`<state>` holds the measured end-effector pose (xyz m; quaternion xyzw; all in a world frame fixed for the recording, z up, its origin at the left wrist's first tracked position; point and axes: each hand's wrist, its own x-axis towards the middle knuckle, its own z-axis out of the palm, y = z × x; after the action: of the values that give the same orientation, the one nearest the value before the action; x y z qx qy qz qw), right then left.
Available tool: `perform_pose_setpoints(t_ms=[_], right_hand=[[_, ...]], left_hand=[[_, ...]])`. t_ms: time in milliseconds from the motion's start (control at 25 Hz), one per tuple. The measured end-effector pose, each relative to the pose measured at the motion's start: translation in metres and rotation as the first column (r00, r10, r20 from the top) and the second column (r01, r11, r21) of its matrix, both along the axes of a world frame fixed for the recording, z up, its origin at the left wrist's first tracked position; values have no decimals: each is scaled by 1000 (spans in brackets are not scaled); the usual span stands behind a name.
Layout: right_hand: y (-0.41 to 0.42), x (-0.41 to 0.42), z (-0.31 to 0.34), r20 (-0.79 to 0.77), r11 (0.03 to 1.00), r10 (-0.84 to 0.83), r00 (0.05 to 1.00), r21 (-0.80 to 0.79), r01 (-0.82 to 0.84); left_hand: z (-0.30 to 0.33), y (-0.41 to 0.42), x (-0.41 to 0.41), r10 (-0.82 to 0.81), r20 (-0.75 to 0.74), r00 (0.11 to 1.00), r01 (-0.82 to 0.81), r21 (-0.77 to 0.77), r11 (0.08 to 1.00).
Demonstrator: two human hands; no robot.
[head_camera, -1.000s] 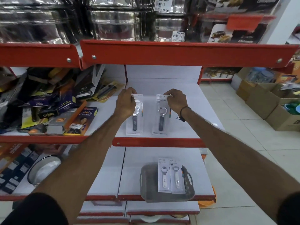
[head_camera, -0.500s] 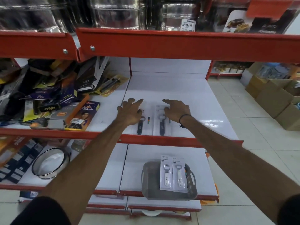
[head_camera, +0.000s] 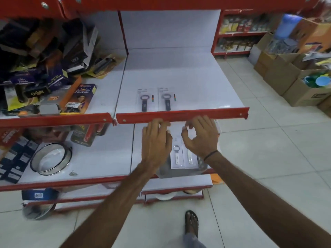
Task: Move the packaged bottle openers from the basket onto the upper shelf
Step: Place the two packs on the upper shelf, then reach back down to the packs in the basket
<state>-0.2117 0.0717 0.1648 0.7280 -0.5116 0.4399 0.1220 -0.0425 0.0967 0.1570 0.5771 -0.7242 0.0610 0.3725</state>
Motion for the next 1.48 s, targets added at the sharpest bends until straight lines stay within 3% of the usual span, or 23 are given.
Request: perform_pose_setpoints(t_ms=[120,200,280,400,520,640,880,1000,1240,1480], right_hand=[[17,-19,-51,-84,940,-28,996,337,55],[12,-28,-77,-169,795,-51,984,589,142],[-3,-37,-96,-257,651,-41,965,726,221],[-40,-45,-117,-321,520,53,946,817,248],[-80,-50,-129,-372,460,160,914,848,264],[-107,-52,-140,-405,402,269,874,872,280],[-111,-48,-141,-463,512,307,831,817,266],[-104,-50,-128,-461,595,296,837,774,216],[-56,-47,-95,-291,645,204,935,758,95],[-3,-46,-34,-248,711,148,957,699,72]], left_hand=[[-47,9,-13,-134,51,990,119,234,965],[-73,1,-17,-165,87,982,117,400,909],[-95,-16,-22,-165,125,978,72,540,839],[-118,-54,-29,-171,196,966,-9,683,731],[-131,-87,-34,-235,262,936,-48,756,652],[-143,-108,-39,-338,334,880,-51,774,631],[-145,-122,-39,-331,415,848,-71,707,704],[-132,-116,-29,-278,296,914,9,670,743],[-82,-70,-19,-222,43,974,126,710,693],[-24,-10,-13,-300,2,954,238,607,758]])
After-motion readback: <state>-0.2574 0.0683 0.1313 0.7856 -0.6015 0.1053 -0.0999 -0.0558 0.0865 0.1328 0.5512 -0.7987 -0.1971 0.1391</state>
